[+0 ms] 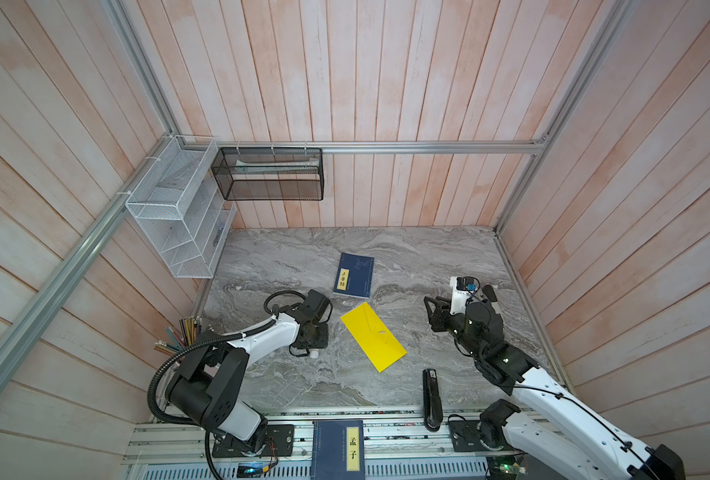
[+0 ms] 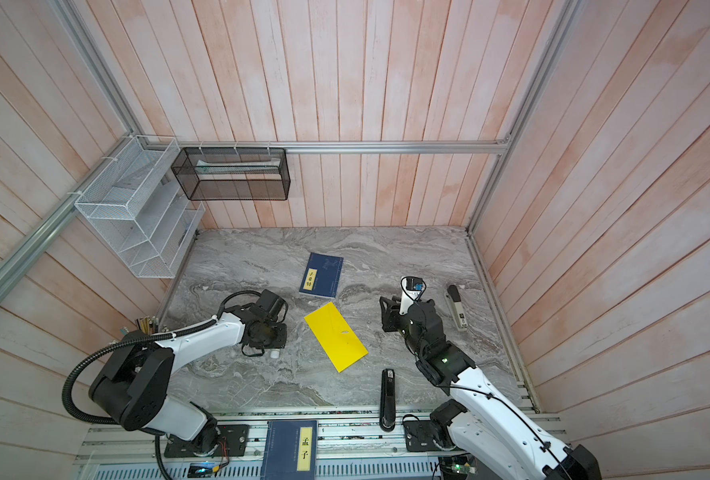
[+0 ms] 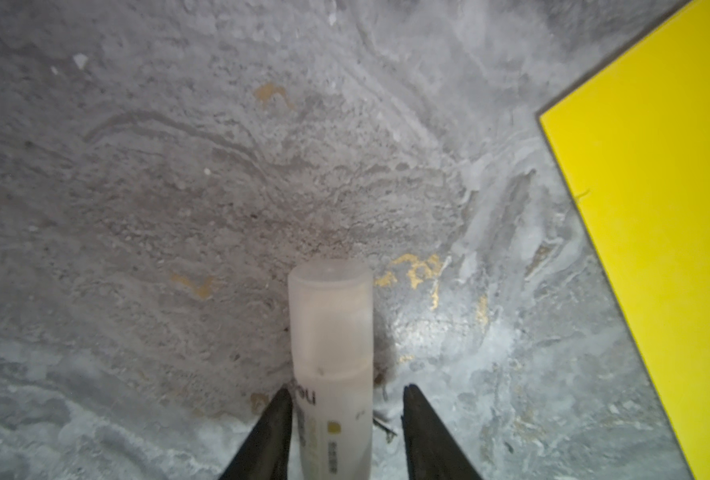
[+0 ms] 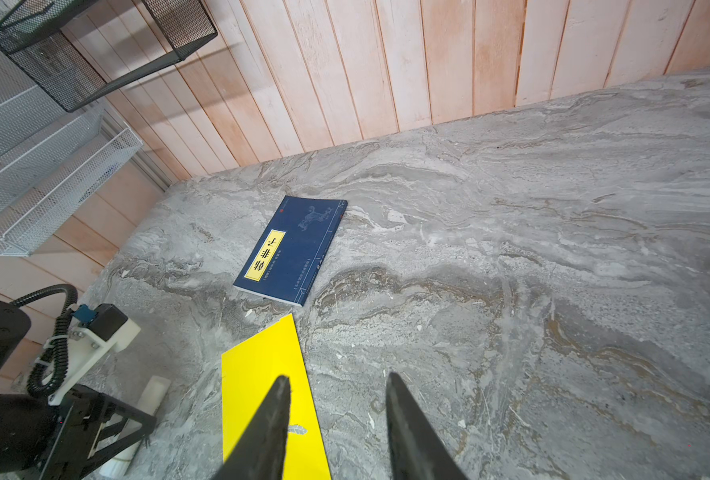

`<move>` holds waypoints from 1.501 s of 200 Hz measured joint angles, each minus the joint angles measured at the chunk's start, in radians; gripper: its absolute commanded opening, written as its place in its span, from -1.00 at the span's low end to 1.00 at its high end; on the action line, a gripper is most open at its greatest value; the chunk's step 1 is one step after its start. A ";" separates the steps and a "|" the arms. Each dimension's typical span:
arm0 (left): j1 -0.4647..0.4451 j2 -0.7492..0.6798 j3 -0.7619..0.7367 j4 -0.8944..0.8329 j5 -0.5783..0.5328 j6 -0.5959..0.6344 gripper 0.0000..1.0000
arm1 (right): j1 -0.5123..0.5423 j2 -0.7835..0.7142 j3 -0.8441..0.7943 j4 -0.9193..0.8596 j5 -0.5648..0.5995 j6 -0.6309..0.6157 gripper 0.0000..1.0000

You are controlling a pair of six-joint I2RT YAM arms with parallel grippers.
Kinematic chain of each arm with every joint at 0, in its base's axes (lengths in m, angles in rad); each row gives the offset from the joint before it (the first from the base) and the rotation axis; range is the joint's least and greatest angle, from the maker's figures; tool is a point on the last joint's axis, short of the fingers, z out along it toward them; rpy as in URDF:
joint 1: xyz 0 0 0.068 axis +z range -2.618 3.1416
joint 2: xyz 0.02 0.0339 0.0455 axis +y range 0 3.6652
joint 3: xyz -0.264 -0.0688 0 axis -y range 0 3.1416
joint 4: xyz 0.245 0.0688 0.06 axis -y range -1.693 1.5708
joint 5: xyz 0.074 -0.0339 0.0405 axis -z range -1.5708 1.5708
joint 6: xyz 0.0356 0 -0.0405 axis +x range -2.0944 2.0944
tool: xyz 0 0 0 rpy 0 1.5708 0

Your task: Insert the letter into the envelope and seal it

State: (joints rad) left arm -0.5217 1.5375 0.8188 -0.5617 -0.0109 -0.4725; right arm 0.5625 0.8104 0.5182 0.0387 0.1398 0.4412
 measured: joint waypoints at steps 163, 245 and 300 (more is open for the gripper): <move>0.000 -0.092 0.064 -0.091 -0.024 0.012 0.30 | 0.006 0.026 0.000 0.000 -0.004 0.000 -0.22; 0.000 -0.211 0.128 -0.139 -0.060 0.020 0.32 | 0.006 0.026 0.000 0.000 -0.003 0.000 -0.22; 0.003 -0.353 0.174 -0.126 -0.135 0.041 0.35 | 0.006 0.026 0.000 0.000 0.008 -0.020 -0.22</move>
State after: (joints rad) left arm -0.5182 1.1843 0.9932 -0.6880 -0.1455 -0.4316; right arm 0.5690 0.8364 0.5186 0.0391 0.1474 0.4213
